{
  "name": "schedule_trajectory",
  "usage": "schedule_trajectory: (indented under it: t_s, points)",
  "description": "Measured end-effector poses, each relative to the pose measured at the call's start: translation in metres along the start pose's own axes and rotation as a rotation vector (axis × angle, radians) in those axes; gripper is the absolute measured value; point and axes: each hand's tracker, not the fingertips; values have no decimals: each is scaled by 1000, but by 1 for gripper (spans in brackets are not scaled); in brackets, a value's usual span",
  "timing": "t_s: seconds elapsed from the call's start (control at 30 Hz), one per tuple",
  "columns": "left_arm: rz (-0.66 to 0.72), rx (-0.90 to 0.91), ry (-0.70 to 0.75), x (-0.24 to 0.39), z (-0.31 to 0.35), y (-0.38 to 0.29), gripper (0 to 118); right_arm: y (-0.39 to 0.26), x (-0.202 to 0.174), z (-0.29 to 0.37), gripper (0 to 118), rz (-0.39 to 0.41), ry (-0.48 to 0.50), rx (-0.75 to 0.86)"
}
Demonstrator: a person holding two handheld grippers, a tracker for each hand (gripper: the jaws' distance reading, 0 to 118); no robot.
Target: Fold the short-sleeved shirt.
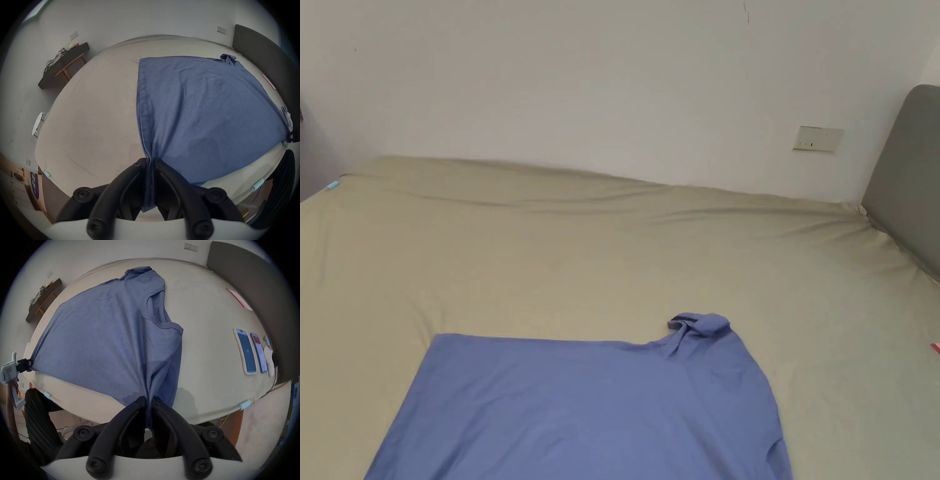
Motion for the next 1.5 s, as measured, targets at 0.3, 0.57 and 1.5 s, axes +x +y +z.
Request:
schedule_trajectory:
  t_s: [0.3,0.57,1.5]
  points:
    - [-18,-6,7,2,3,-8,9,-14,-19,-3,15,25,-38,-25]
    - [63,259,5,-2,58,53,117,50,-20,69,106,11,-51,269]
    - [6,1030,104,93,207,191,0,173,-203,201,2,338,-163,1137]
